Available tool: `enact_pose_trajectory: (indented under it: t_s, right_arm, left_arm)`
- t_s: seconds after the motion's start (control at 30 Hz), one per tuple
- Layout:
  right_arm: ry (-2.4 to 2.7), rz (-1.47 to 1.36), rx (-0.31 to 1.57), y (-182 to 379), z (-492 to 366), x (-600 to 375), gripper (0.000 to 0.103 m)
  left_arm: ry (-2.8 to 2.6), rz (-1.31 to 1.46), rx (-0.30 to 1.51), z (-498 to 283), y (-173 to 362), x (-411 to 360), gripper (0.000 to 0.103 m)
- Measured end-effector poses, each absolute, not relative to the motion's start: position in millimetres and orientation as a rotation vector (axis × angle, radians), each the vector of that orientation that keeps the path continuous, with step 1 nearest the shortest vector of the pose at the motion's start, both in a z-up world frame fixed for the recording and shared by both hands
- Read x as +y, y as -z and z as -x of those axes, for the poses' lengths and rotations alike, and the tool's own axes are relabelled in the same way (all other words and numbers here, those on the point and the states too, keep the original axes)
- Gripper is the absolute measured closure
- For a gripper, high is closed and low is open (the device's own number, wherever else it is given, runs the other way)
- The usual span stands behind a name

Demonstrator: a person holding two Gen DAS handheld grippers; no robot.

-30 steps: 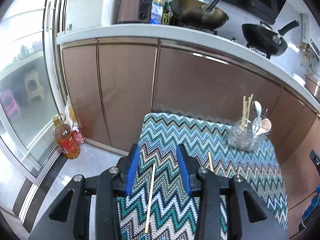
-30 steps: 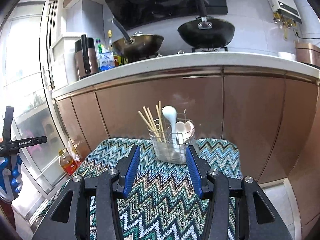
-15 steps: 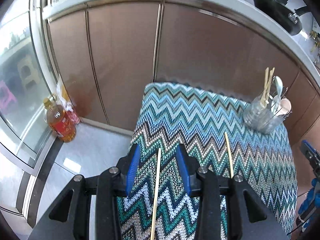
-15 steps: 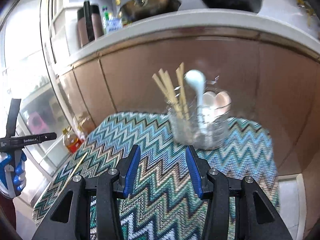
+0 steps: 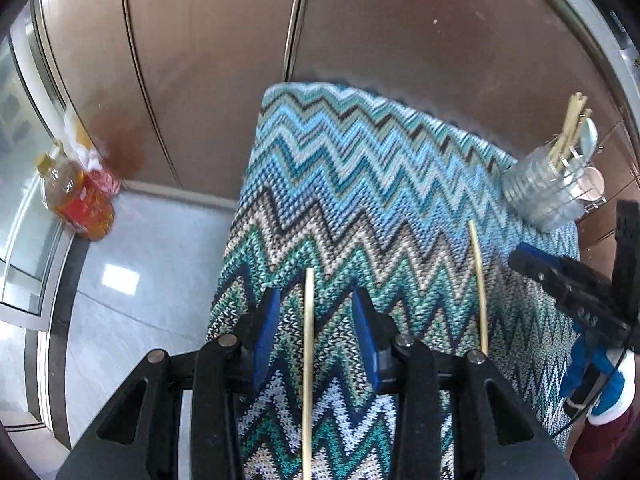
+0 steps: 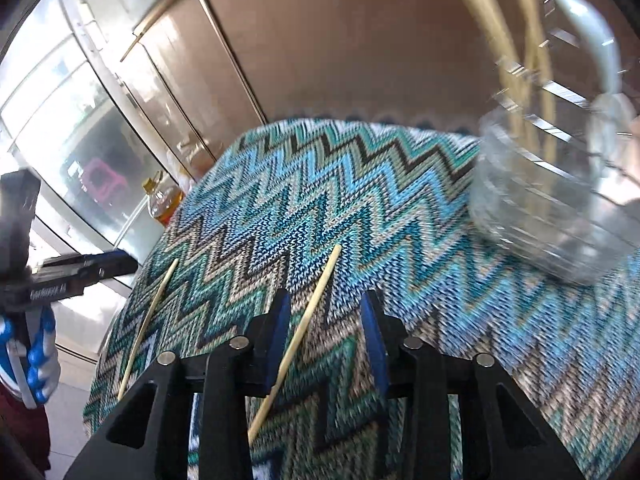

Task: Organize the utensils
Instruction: 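Grasp a chopstick with the left gripper while the right gripper grasps the last chopstick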

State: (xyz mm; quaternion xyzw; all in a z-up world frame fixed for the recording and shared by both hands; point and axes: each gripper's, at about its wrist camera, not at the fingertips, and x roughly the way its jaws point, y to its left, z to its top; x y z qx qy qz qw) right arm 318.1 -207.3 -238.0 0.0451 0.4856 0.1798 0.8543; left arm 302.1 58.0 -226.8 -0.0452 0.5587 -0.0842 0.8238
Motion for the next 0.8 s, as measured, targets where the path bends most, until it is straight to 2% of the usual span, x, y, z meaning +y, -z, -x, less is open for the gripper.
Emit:
enact_pose_trajectory:
  t_s: [0.1,0.2,0.43,0.67,0.8]
  right_arm:
    - [-0.374,-0.122,1.084,249.0,-339.2,-204.1,0.076]
    - [-0.363,-0.135,1.133,258.6,-354.2,-202.7,0.078]
    - [-0.361,-0.147,1.206,270.7,-372.7,-205.3,0.08]
    - [-0.359,-0.131,1.232,269.1,-384.6,-209.5,0.081]
    - [-0.348,-0.089,1.248,269.0,-392.0,-192.4,0.081]
  left_arm:
    - [0.189,0.106,1.23,-309.7,236.5,59.4,0.068]
    - [0.2,0.096,1.267,-316.7,247.8,56.2,0.076]
    - [0.214,0.052,1.33,-324.9,268.1,46.2,0.084]
    - [0.224,0.049,1.346,-329.6,273.5,44.5,0.087]
    - [0.218,0.07,1.353,-333.3,274.3,47.2,0.092]
